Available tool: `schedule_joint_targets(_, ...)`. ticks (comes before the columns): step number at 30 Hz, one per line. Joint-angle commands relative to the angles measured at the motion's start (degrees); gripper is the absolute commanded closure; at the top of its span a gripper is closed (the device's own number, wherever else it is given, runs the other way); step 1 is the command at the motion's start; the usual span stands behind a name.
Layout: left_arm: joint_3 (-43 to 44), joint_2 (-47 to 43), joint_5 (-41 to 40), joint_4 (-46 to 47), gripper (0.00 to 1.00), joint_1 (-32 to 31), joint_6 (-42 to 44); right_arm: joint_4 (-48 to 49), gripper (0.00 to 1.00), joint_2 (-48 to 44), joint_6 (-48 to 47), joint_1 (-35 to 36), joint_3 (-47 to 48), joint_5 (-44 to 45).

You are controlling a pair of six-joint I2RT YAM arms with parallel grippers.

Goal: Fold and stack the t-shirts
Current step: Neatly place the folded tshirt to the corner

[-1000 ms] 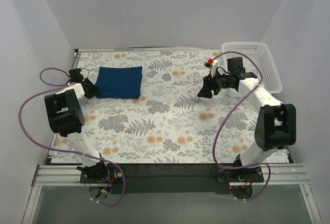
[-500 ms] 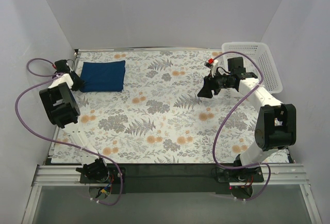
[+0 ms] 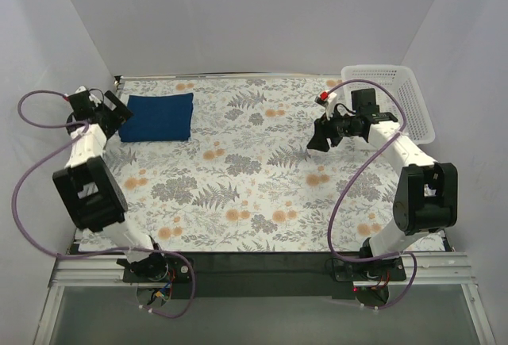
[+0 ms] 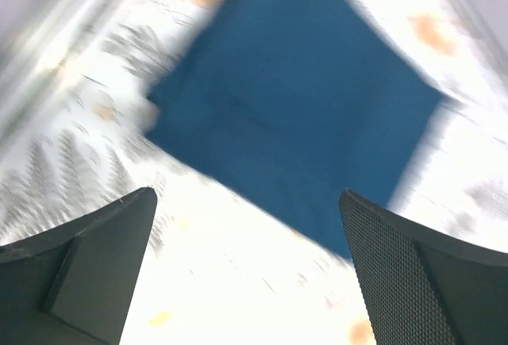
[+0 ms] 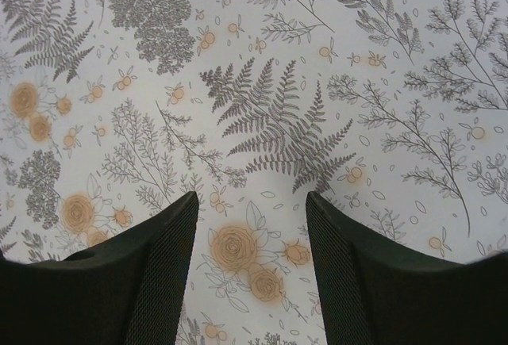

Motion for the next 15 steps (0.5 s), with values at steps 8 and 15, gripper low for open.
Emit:
schedule_joint_targets(8, -36.26, -45.92, 32.92, 31.14, 0.02, -6.02, -6.92, 2.44, 0.24, -19.00, -4.33, -3.93, -3.80, 14.36)
schedule_joint_targets(15, -38.57, -55.34, 24.78, 13.24, 0.02, -18.84, 7.55, 12.90, 0.02, -35.72, 9.10, -16.31, -16.63, 23.87)
